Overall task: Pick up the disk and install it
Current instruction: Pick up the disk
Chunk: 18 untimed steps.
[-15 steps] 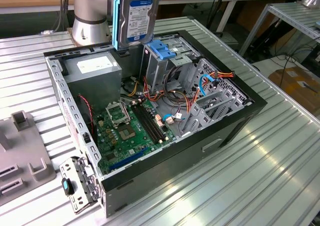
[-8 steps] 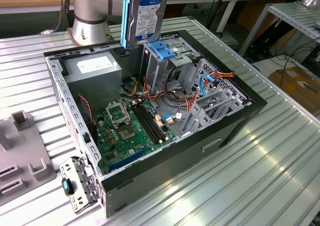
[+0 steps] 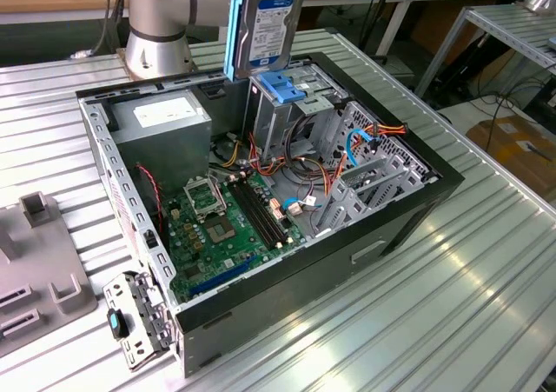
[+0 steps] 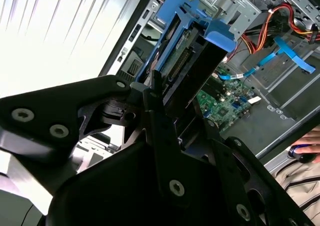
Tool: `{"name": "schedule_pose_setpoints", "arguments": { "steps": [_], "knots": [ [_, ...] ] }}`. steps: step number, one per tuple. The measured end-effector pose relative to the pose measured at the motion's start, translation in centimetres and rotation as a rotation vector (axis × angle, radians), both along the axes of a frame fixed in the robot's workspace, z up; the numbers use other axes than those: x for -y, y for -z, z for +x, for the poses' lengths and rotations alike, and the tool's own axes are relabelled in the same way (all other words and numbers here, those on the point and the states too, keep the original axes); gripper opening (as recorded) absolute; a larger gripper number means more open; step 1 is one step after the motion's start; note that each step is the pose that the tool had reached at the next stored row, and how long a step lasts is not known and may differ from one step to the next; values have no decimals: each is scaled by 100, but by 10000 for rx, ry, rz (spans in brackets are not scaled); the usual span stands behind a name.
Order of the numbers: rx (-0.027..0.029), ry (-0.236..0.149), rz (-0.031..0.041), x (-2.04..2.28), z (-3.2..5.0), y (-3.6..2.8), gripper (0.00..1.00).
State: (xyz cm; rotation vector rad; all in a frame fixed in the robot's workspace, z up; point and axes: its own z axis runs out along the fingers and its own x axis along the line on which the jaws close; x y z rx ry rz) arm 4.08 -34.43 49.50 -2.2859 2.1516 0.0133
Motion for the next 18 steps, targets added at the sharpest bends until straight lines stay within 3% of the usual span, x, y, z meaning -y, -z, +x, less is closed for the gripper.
{"name": "schedule_pose_setpoints", "arguments": {
  "steps": [3,18],
  "knots": [
    [-1,-1,-1,-1,51,0,35],
    [0,0,0,0,81,0,35]
  ]
}}
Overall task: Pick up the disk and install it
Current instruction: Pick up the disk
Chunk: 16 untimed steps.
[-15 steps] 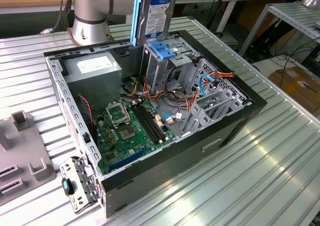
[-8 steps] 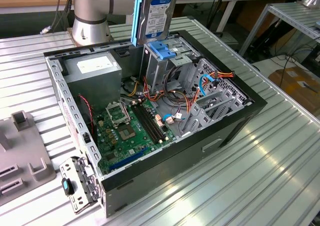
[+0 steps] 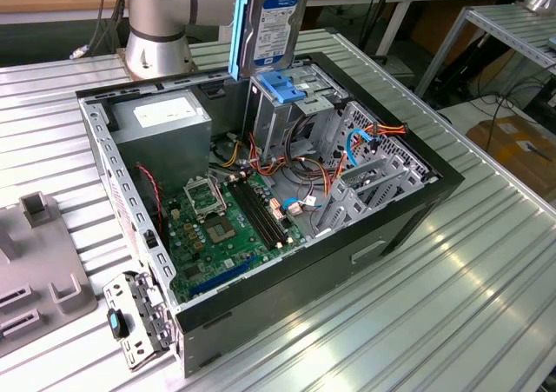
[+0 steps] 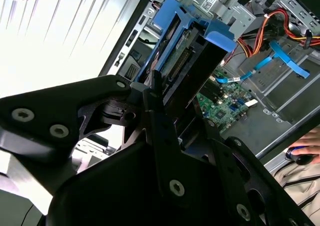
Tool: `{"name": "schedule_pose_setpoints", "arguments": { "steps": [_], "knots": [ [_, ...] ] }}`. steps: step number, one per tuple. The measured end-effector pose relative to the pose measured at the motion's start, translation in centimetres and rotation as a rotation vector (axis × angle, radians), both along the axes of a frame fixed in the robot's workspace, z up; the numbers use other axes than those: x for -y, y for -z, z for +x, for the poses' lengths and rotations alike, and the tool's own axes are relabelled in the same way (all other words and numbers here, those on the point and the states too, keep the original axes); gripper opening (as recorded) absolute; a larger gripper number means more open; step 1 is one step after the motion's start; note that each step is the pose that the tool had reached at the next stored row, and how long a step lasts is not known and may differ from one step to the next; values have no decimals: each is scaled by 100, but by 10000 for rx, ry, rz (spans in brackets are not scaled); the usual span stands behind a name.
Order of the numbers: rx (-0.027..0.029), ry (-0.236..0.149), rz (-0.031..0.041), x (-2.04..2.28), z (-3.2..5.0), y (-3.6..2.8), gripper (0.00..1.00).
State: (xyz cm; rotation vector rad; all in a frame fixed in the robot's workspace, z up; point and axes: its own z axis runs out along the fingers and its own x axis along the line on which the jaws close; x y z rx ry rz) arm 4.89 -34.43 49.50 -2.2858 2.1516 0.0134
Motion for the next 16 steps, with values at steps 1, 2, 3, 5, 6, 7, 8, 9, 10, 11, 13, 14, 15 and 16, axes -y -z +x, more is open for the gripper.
{"name": "schedule_pose_setpoints", "arguments": {
  "steps": [1,2,3,5,6,7,8,9,10,11,13,14,15,16],
  "knots": [
    [0,0,0,0,11,0,35],
    [0,0,0,0,25,0,35],
    [0,0,0,0,40,0,35],
    [0,-1,0,-1,56,0,35],
    [0,0,-1,-1,57,0,35],
    [0,1,0,0,58,0,35],
    [0,0,0,0,58,0,35],
    [0,0,0,0,58,0,35],
    [0,0,0,0,59,0,35],
    [0,-1,0,2,60,0,35],
    [0,0,0,5,62,0,35],
    [0,0,0,9,64,0,35],
    [0,0,-1,10,68,0,35],
    [0,0,-1,11,69,0,35]
  ]
}}
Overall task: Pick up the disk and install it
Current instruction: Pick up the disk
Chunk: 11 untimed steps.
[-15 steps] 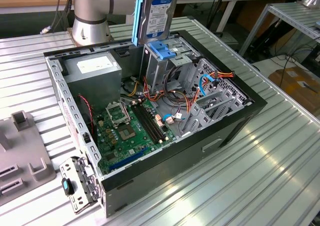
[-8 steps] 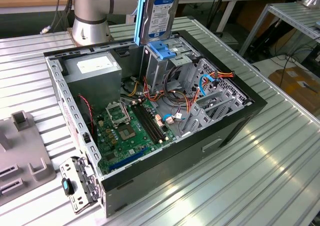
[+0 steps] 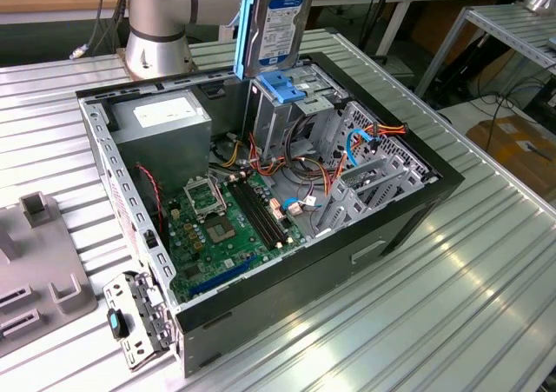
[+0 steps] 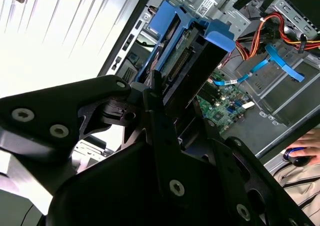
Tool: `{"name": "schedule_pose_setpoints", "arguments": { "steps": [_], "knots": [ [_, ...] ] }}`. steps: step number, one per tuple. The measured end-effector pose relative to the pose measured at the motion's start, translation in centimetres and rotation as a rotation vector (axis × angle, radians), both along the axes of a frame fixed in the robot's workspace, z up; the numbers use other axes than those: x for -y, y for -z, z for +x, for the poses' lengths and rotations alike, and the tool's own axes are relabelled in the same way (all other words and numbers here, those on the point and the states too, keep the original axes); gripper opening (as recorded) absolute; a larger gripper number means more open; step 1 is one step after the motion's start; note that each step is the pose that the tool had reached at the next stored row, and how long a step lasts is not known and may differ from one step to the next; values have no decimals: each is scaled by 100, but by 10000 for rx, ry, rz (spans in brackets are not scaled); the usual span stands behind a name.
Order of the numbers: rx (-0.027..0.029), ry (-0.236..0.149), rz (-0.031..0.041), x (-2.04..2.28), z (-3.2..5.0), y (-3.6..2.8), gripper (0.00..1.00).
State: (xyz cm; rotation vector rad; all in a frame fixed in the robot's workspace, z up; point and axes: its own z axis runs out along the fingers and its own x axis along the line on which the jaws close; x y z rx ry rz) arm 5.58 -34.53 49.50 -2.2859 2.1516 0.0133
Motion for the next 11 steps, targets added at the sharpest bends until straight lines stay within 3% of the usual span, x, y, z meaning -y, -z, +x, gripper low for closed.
{"name": "schedule_pose_setpoints", "arguments": {
  "steps": [11],
  "knots": [
    [0,0,1,10,20,0,35]
  ]
}}
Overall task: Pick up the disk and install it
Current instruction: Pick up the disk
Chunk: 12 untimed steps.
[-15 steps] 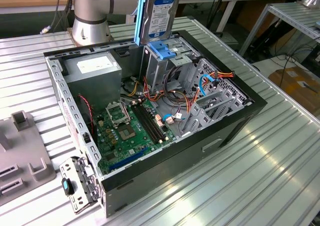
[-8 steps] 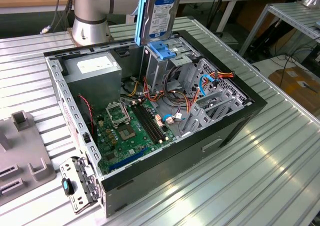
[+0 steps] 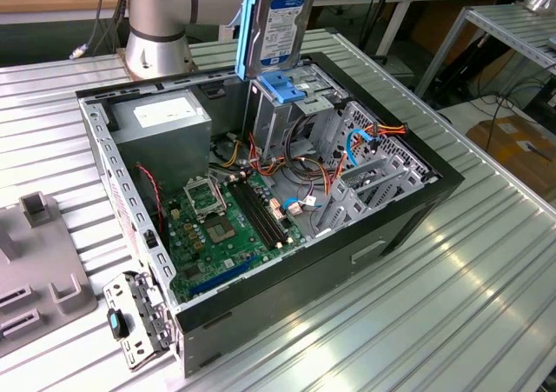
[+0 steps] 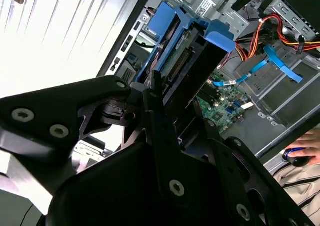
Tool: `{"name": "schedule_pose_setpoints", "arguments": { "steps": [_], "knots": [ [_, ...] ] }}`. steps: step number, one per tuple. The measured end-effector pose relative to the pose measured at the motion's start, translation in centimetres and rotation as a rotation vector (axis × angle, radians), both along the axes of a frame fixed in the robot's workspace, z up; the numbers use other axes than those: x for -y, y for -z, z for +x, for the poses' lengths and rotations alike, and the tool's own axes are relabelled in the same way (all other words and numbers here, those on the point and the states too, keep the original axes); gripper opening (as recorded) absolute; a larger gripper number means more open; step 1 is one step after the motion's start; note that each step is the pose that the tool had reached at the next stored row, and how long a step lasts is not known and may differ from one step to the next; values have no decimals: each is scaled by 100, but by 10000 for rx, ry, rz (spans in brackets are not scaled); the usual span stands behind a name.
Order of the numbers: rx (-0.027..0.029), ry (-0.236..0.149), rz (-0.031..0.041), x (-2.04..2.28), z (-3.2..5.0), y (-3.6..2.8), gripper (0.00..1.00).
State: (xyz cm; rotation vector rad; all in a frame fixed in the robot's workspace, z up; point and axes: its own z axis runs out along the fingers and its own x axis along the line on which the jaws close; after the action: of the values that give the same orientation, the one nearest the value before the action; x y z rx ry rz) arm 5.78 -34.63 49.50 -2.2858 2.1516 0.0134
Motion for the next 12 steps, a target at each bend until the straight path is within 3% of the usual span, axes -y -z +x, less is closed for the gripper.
{"name": "schedule_pose_setpoints", "arguments": {
  "steps": [12],
  "knots": [
    [0,0,-1,13,26,0,35]
  ]
}}
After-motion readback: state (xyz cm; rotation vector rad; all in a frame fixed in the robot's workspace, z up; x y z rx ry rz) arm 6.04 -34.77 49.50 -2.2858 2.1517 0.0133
